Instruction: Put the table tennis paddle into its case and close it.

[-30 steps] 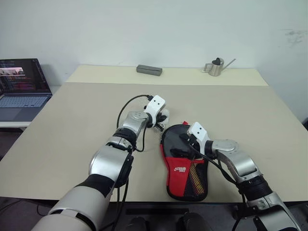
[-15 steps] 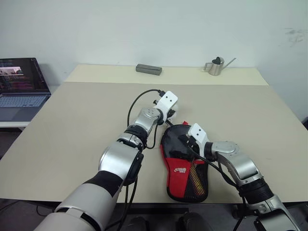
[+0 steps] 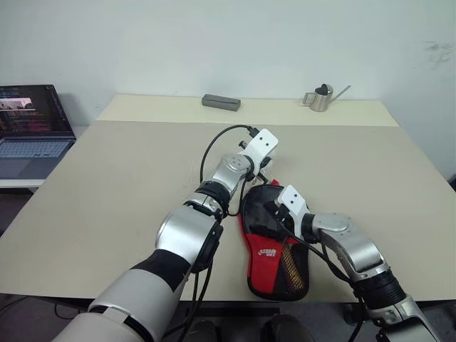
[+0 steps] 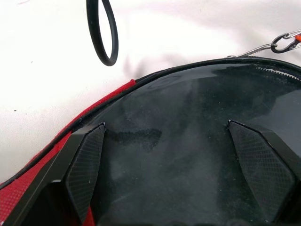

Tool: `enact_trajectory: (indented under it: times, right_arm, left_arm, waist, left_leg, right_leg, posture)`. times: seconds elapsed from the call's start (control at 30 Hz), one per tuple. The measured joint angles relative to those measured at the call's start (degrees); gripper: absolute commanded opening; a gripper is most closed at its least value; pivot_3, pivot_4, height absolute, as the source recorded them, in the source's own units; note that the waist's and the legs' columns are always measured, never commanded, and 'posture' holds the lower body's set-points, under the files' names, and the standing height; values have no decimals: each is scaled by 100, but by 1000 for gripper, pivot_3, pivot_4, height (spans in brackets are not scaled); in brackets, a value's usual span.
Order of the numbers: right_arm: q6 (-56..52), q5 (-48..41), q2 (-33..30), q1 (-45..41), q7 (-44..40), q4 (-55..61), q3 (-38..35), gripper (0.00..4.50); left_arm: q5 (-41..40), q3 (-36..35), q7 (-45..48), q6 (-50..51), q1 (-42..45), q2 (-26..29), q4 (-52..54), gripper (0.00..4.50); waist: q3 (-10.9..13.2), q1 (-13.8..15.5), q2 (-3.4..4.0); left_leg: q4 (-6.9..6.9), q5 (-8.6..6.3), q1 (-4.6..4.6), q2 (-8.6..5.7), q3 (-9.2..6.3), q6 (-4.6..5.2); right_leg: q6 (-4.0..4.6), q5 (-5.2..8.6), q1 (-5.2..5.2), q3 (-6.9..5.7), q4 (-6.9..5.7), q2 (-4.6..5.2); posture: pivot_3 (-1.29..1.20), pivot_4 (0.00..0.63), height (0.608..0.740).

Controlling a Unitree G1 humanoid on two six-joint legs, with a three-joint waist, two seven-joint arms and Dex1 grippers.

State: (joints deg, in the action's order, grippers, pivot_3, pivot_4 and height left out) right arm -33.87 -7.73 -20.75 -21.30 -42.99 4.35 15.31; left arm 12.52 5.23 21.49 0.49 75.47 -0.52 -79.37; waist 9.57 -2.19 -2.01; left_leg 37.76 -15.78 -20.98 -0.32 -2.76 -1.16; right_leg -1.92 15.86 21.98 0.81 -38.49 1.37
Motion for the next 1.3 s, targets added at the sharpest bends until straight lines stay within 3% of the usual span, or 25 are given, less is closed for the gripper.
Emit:
enact_trajectory:
  times: [0.77, 1.07, 1.3]
  right_arm:
    - [-247, -10, 88, 247, 312, 451, 12, 4500]
    - [-247, -9, 91, 250, 331, 455, 22, 4500]
    - [-247, -3, 92, 225, 331, 439, 48, 4500]
  left_arm:
    - [340, 9, -332, -223, 249, -547, -53, 143]
    - [495, 186, 406, -258, 195, -713, -53, 143]
    - [560, 286, 850, -320, 75, -716, -51, 2587]
  waist:
    - [2, 19, 0]
    - [1, 17, 2]
    - [0, 13, 3]
  left_leg:
    - [-71, 1, 7, -1, 1, -6]
    - [-72, 1, 9, -4, 3, -6]
    - [-72, 1, 10, -3, 3, -5]
  right_leg:
    - [-1, -1, 2, -1, 52, -1]
    - [-1, 0, 2, 1, 52, -2]
    - [0, -1, 3, 1, 52, -3]
  posture:
    - [0, 150, 740]
    - [0, 150, 740]
    - [0, 150, 740]
